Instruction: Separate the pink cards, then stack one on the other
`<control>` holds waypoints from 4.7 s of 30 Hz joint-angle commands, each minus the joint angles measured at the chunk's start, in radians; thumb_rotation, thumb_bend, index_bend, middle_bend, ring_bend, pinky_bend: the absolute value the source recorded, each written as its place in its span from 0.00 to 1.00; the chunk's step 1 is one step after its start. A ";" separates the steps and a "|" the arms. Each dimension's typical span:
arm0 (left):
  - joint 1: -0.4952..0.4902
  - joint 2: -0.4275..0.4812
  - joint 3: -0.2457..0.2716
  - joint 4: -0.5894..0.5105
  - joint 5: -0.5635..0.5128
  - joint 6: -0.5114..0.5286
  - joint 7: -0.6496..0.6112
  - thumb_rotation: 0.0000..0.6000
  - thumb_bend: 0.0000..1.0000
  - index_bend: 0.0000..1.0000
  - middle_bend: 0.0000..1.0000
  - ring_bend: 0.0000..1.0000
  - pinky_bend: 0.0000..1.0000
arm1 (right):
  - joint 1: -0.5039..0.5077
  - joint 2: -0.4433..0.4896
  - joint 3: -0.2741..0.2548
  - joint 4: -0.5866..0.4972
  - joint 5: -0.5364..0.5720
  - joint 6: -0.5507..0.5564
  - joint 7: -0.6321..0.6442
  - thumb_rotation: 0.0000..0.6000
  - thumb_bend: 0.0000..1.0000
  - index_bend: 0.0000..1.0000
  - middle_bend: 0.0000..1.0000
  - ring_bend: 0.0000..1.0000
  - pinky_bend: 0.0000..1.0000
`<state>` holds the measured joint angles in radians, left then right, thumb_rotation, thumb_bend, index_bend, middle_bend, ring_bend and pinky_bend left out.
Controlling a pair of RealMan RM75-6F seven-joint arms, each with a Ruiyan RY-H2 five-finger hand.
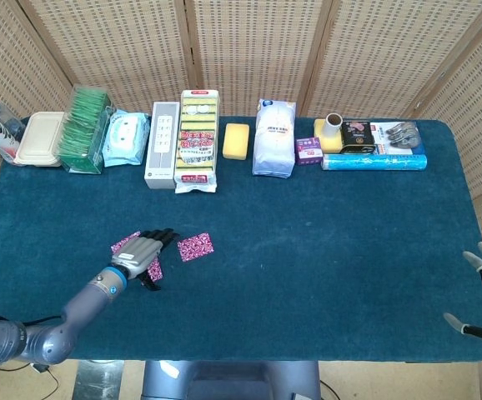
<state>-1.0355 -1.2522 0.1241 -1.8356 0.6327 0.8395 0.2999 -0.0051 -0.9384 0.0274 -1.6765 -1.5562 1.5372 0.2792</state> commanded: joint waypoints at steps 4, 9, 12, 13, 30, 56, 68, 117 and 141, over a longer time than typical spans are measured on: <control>0.119 0.005 0.023 0.088 0.216 0.026 -0.099 1.00 0.10 0.00 0.00 0.00 0.07 | 0.000 0.000 0.002 0.002 0.004 -0.001 0.005 1.00 0.00 0.10 0.00 0.00 0.00; 0.237 0.007 0.036 0.189 0.486 0.103 -0.255 1.00 0.16 0.03 0.00 0.00 0.07 | 0.003 0.000 0.000 0.000 0.001 -0.006 0.000 1.00 0.00 0.10 0.00 0.00 0.00; 0.274 -0.003 0.044 0.259 0.599 0.135 -0.308 1.00 0.20 0.13 0.00 0.00 0.07 | 0.004 -0.002 -0.001 -0.004 -0.001 -0.008 -0.007 1.00 0.00 0.10 0.00 0.00 0.00; 0.287 -0.010 0.047 0.286 0.639 0.150 -0.317 1.00 0.21 0.16 0.00 0.00 0.07 | 0.005 -0.003 -0.002 -0.006 -0.001 -0.009 -0.011 1.00 0.00 0.10 0.00 0.00 0.00; 0.339 -0.093 0.066 0.492 0.918 0.217 -0.151 1.00 0.20 0.22 0.00 0.00 0.07 | 0.004 -0.004 -0.002 -0.016 0.007 -0.012 -0.022 1.00 0.00 0.10 0.00 0.00 0.00; 0.325 -0.173 0.024 0.555 0.990 0.119 0.101 1.00 0.20 0.22 0.00 0.00 0.07 | 0.001 0.003 0.003 -0.014 0.011 -0.005 0.000 1.00 0.00 0.10 0.00 0.00 0.00; 0.326 -0.200 0.005 0.571 0.994 0.100 0.144 1.00 0.20 0.22 0.00 0.00 0.07 | 0.000 0.005 0.002 -0.011 0.011 -0.005 0.009 1.00 0.00 0.10 0.00 0.00 0.00; 0.341 -0.148 -0.164 0.318 0.676 0.010 0.187 1.00 0.20 0.45 0.00 0.00 0.07 | -0.004 0.010 0.000 -0.006 0.006 -0.001 0.031 1.00 0.00 0.10 0.00 0.00 0.00; -0.026 -0.144 -0.299 0.028 -0.437 0.104 0.542 1.00 0.21 0.45 0.00 0.05 0.26 | -0.002 0.015 -0.003 0.002 -0.002 -0.002 0.052 1.00 0.00 0.10 0.00 0.00 0.00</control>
<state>-0.9966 -1.3789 -0.1542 -1.7951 0.2838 0.9117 0.8086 -0.0072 -0.9239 0.0250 -1.6750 -1.5584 1.5351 0.3313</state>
